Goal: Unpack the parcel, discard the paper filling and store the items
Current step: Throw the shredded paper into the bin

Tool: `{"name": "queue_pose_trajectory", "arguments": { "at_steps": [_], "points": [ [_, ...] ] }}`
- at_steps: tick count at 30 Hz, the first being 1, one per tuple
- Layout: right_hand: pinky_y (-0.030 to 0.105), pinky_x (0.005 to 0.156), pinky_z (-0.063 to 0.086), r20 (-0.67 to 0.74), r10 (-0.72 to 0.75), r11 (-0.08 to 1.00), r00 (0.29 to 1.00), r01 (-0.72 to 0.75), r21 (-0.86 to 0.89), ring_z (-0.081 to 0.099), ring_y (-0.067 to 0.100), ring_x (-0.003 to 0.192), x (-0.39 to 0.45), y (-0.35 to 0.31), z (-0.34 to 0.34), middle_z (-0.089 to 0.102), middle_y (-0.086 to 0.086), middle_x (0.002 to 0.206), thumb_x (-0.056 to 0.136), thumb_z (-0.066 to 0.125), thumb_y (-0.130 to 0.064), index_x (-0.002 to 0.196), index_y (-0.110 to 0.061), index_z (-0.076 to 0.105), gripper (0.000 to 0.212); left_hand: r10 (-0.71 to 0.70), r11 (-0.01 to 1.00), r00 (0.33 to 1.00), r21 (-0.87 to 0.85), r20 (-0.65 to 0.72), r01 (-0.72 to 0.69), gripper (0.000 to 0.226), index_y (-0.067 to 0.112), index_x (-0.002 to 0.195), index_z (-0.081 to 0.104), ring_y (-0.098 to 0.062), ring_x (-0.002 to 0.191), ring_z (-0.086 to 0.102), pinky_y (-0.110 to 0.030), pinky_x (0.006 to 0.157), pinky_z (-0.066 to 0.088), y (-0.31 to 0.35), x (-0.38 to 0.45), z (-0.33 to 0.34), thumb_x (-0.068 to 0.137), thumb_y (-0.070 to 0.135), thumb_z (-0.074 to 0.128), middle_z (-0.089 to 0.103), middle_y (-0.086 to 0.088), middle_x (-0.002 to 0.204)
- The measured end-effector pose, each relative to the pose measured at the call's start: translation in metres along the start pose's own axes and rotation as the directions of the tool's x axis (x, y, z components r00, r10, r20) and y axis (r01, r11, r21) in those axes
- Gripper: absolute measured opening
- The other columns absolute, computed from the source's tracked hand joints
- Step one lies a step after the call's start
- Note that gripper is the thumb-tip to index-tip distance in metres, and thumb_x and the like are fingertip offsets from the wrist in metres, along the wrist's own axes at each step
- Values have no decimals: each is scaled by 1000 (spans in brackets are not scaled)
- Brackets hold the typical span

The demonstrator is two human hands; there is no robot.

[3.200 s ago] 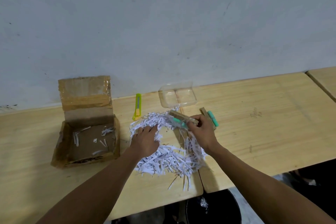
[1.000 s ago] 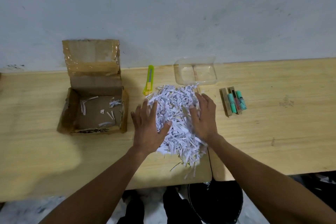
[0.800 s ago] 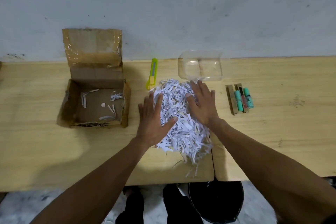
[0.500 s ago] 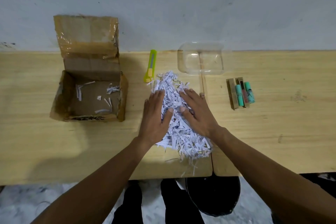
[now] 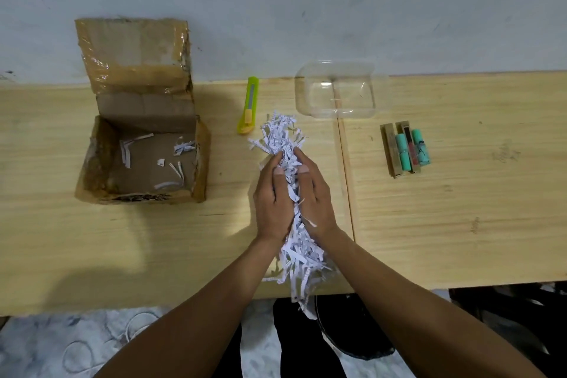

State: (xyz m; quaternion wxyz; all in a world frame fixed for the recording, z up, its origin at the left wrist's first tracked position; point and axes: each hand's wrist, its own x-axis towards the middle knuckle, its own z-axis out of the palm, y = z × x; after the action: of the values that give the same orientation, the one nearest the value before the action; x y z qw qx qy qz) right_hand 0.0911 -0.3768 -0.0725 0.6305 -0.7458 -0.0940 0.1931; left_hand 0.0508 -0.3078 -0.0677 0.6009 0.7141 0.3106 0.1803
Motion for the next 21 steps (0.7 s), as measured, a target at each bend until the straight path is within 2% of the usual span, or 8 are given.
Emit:
{"name": "queue_pose_trajectory", "arguments": {
  "at_steps": [2, 6, 12, 14, 17, 19, 21],
  "points": [
    [31, 115, 34, -4, 35, 997, 999, -35, 69, 42, 4, 136, 0, -4, 4, 47, -2, 147, 98, 33, -41, 143, -17, 46, 53, -32, 998, 999, -56, -19, 31, 37, 13, 134, 54, -2, 126, 49, -12, 104, 37, 5, 3, -1, 104, 21, 34, 56, 1, 137],
    [32, 116, 33, -15, 30, 992, 999, -28, 119, 43, 6, 136, 1, -16, 7, 49, -1, 146, 104, 31, -30, 142, -16, 48, 44, -77, 989, 997, -125, -25, 73, 33, 20, 129, 57, 20, 110, 50, -3, 93, 36, 17, 7, -5, 105, 19, 35, 58, 10, 128],
    [32, 115, 34, -21, -1, 994, 1000, 4, 113, 45, 2, 133, 10, -48, 0, 52, -5, 144, 104, 30, -32, 139, -20, 51, 43, -45, 985, 999, -167, -28, 40, 31, 31, 125, 55, 24, 107, 49, 0, 88, 36, 47, 13, -5, 105, 20, 34, 56, 23, 121],
    [34, 114, 36, -24, -26, 992, 999, 29, 124, 47, 4, 132, 12, -63, -4, 53, -5, 142, 104, 30, -31, 139, -21, 52, 42, -24, 983, 999, -181, -34, 17, 33, 28, 128, 57, 21, 109, 50, -3, 90, 38, 59, 16, -4, 104, 21, 34, 58, 21, 123],
    [40, 112, 38, -39, -80, 990, 996, 84, 115, 50, 9, 130, 11, -86, -10, 55, -2, 141, 104, 29, -32, 139, -20, 52, 43, 33, 973, 999, -227, -37, -41, 34, 23, 130, 58, 7, 116, 55, -11, 96, 41, 80, 18, -5, 104, 21, 35, 61, 11, 127],
    [41, 111, 39, -72, -110, 987, 991, 117, 109, 52, 10, 129, 9, -102, -12, 56, -1, 140, 104, 28, -34, 138, -20, 52, 44, 70, 963, 997, -260, -21, -73, 33, 22, 128, 57, 7, 115, 55, -9, 95, 41, 95, 18, -6, 104, 19, 35, 61, 10, 126],
    [43, 111, 40, -108, -131, 980, 985, 145, 138, 53, 12, 128, 2, -118, -15, 57, -1, 138, 102, 30, -36, 137, -21, 54, 45, 104, 954, 995, -284, -8, -102, 33, 21, 127, 59, 2, 118, 56, -12, 97, 42, 110, 16, -8, 104, 21, 36, 62, 8, 127]
  ]
}}
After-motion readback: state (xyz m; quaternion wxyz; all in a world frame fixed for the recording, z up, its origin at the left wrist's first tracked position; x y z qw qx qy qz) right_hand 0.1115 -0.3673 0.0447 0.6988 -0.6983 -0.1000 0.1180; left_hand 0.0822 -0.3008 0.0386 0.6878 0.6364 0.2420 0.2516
